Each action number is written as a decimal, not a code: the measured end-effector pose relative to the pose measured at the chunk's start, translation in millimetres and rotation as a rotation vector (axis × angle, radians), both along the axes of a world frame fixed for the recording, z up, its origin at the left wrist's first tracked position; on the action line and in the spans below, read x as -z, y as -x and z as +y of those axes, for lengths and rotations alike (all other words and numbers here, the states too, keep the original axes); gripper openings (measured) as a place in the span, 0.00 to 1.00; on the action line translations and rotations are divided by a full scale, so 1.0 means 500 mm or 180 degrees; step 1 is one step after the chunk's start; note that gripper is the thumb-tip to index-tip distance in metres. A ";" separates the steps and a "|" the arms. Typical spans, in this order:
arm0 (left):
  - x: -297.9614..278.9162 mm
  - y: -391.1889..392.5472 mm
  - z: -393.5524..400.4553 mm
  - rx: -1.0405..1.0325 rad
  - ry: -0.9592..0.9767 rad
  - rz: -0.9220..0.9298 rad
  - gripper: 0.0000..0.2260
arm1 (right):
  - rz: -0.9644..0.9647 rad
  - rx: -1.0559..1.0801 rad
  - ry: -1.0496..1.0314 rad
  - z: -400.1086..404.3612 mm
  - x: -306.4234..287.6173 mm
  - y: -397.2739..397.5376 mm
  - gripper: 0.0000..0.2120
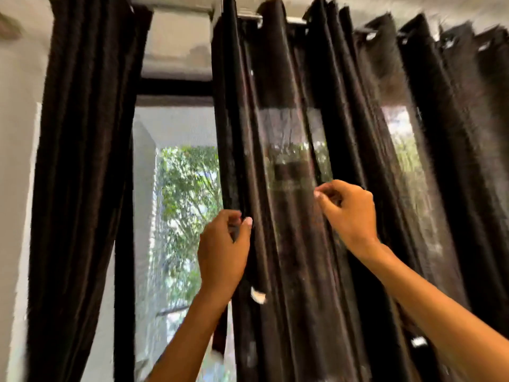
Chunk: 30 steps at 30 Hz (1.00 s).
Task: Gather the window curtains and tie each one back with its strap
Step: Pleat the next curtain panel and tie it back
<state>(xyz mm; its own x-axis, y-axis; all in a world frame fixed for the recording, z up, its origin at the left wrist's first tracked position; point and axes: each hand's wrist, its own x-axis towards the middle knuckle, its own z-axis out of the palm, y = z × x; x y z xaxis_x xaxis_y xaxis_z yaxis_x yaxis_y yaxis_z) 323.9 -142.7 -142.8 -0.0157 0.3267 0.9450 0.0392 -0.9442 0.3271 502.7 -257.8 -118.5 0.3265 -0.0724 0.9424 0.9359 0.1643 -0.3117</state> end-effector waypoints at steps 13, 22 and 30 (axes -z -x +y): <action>-0.250 -0.074 0.041 -0.0788 -0.0270 -0.0013 0.10 | -0.0086 -0.0094 0.0188 0.097 -0.234 -0.044 0.08; -0.347 -0.124 0.150 -0.0843 -0.0325 -0.0155 0.12 | -0.0160 0.0023 0.0457 0.219 -0.340 -0.014 0.21; -0.374 -0.173 0.214 -0.1240 -0.0498 0.0041 0.08 | -0.0481 0.0025 0.0800 0.262 -0.361 -0.018 0.16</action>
<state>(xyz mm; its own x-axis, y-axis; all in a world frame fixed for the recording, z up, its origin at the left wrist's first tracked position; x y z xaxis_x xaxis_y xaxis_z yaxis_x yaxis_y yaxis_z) 410.4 -35.6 44.2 -0.0976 0.1512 0.9837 0.4065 -0.8961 0.1781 511.7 -126.7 61.9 0.1813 0.1676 0.9690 0.9757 0.0924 -0.1985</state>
